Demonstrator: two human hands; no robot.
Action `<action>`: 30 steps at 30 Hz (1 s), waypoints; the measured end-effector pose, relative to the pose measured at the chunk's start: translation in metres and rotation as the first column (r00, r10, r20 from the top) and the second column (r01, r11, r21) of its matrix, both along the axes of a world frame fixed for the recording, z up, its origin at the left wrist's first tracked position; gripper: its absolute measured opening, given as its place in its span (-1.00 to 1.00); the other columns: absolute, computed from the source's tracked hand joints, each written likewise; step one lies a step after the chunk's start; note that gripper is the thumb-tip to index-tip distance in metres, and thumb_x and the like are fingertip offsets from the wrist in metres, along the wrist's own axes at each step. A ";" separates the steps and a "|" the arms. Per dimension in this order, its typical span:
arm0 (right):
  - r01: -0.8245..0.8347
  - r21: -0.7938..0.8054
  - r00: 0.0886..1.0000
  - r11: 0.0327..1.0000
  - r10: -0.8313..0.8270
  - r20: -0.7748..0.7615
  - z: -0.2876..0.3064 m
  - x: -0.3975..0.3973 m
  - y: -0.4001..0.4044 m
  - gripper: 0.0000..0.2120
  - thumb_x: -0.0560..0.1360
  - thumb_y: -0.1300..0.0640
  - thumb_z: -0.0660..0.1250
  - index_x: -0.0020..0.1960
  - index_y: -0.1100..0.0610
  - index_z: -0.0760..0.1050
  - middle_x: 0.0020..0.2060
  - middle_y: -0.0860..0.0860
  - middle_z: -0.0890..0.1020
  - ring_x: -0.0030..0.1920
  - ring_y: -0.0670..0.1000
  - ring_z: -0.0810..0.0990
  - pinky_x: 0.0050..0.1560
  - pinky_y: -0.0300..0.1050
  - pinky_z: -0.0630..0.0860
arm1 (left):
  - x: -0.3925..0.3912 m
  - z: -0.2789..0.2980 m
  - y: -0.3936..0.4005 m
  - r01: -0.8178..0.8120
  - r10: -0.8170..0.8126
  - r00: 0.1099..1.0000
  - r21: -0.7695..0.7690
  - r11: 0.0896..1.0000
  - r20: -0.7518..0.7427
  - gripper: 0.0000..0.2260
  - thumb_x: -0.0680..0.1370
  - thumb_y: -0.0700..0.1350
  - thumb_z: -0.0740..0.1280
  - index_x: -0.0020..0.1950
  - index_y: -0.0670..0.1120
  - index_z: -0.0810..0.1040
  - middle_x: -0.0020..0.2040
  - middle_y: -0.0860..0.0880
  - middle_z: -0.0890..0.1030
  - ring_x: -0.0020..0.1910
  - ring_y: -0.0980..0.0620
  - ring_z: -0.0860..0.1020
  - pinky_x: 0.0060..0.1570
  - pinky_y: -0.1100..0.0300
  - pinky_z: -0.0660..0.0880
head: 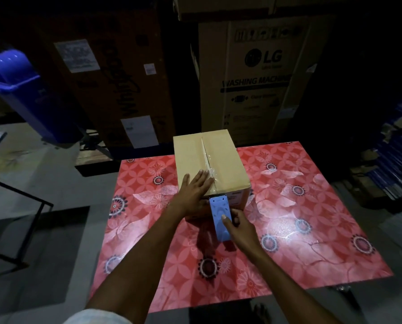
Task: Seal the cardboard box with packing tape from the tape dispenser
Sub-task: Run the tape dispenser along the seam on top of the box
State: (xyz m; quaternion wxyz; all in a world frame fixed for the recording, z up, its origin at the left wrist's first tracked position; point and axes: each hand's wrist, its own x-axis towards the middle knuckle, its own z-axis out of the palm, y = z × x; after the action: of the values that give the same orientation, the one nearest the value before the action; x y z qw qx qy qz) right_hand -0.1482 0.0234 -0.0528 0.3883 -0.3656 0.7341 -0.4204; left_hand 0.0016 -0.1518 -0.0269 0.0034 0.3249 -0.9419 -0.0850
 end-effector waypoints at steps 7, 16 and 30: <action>-0.036 -0.003 0.998 0.999 0.036 0.047 -0.001 -0.006 -0.006 -0.56 0.57 -0.23 0.35 0.39 -0.15 0.45 0.18 -0.12 0.67 0.12 -0.04 0.67 0.13 0.03 0.64 | -0.009 0.015 -0.006 -0.103 0.147 0.967 0.208 0.973 -0.208 -0.45 0.62 0.17 0.16 0.59 -0.01 0.32 0.65 -0.08 0.18 0.64 -0.04 0.05 0.55 -0.28 -0.04; -0.067 -0.020 0.994 0.998 0.069 0.084 -0.002 0.000 -0.014 -0.49 0.61 -0.22 0.29 0.51 -0.14 0.30 0.21 -0.11 0.63 0.13 -0.03 0.66 -0.01 -0.10 0.60 | -0.021 0.007 -0.011 -0.026 0.030 0.995 0.039 0.999 -0.091 -0.50 0.71 0.12 -0.01 0.62 -0.02 0.23 0.66 -0.04 0.06 0.64 -0.06 -0.21 0.55 -0.24 -0.31; 0.078 -0.125 0.996 0.989 -0.073 0.045 -0.008 0.017 -0.010 -0.64 0.64 -0.21 0.24 0.39 -0.13 0.47 0.14 -0.14 0.66 0.10 -0.11 0.64 0.06 -0.06 0.61 | -0.025 0.003 -0.007 -0.181 0.189 0.981 0.120 0.976 -0.052 -0.38 0.67 0.28 -0.01 0.67 0.01 0.05 0.68 0.03 -0.06 0.64 0.01 -0.20 0.57 -0.19 -0.27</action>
State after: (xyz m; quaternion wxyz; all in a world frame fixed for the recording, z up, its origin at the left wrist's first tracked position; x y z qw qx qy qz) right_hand -0.1312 0.0133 -0.0609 0.3628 -0.3528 0.7113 -0.4878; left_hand -0.0236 -0.1589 -0.0241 0.0223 0.4080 -0.9006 -0.1483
